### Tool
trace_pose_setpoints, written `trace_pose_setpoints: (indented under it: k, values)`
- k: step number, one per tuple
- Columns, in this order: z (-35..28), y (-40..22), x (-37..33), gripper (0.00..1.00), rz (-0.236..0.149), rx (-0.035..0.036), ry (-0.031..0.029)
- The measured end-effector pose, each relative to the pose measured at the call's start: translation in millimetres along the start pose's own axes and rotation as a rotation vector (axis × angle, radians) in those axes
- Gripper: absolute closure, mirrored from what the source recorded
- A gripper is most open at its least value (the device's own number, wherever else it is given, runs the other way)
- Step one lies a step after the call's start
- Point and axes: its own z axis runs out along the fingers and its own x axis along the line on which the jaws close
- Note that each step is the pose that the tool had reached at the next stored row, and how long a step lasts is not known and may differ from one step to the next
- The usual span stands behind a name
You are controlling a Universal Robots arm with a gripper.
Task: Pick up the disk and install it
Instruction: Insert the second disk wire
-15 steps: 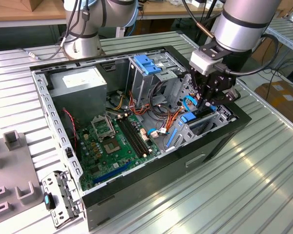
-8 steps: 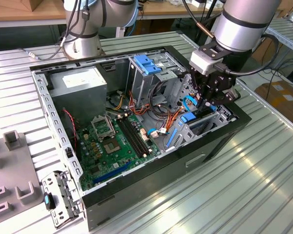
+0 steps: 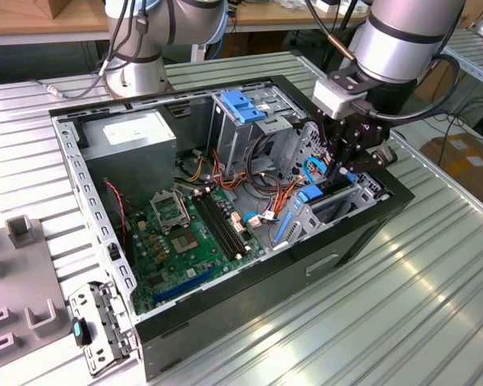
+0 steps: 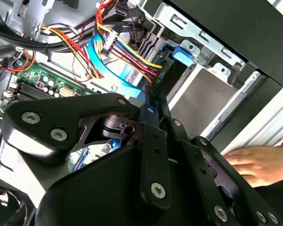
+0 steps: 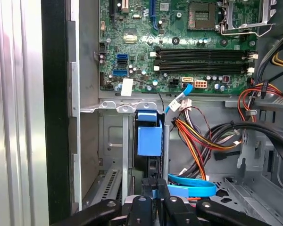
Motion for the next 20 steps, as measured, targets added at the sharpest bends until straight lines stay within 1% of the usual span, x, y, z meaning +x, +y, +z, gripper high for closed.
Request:
trace_pose_setpoints:
  k: [3,7,15,16,19,20]
  values:
    - [0.9,-0.4,-0.1,0.84,0.001,-0.0002,-0.0028]
    - [1.0,-0.5,-0.1,0.84,-0.005,-0.0002,-0.0043]
    - [0.9,-0.5,-0.4,0.84,-0.016,0.0003,-0.0052]
    - [1.2,-0.4,-0.5,0.84,-0.019,0.0006,-0.0108]
    - [1.6,-0.4,-0.5,0.84,-0.020,0.0009,-0.0241]
    - [1.8,-0.4,-0.6,0.84,-0.020,0.0010,-0.0269]
